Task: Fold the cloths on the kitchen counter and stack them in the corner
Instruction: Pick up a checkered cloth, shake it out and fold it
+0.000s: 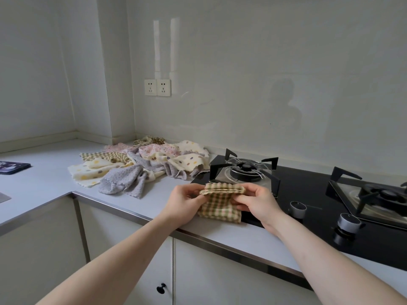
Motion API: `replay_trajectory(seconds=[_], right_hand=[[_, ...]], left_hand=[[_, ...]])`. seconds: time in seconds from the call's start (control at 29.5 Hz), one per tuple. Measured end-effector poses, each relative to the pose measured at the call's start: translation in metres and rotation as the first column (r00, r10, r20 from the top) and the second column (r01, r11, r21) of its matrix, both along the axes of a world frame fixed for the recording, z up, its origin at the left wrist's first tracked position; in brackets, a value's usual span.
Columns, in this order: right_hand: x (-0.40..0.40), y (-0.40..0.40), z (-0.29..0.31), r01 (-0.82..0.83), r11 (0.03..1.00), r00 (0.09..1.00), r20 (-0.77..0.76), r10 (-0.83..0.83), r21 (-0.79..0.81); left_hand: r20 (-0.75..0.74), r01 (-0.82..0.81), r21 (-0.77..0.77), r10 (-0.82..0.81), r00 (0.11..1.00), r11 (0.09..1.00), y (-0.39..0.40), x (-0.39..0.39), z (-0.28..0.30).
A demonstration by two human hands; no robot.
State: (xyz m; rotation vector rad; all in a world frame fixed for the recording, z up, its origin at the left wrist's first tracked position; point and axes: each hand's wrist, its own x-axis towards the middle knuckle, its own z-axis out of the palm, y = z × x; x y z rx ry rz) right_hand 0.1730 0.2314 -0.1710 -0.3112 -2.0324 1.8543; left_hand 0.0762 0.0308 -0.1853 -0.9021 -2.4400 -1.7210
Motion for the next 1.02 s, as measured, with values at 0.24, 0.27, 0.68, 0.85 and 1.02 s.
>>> replay_trajectory(seconds=[0.24,0.27,0.68,0.85,1.02], right_hand=[[0.007,-0.008,-0.003,0.055,0.965,0.998,-0.030,-0.049,0.257],[0.008,-0.010,-0.003,0.061,0.954,0.998,-0.029,-0.055,0.295],[0.018,-0.026,0.002,0.039,0.872,0.998,0.029,-0.061,0.488],[0.016,-0.026,-0.001,0.108,0.897,0.994,-0.050,-0.096,0.429],[0.011,-0.023,-0.009,0.136,0.823,0.990,-0.045,-0.134,0.552]], left_hand=[[0.060,0.031,-0.074,-0.026,0.998,0.997,-0.002,0.000,0.005],[0.065,0.042,-0.081,-0.036,0.997,0.996,-0.003,0.001,0.005],[0.018,-0.055,-0.136,0.058,0.998,0.989,0.001,0.006,0.003],[-0.013,-0.076,-0.118,0.075,0.997,0.990,0.002,0.003,0.000],[-0.144,-0.169,-0.155,0.147,0.979,0.973,0.004,0.002,-0.005]])
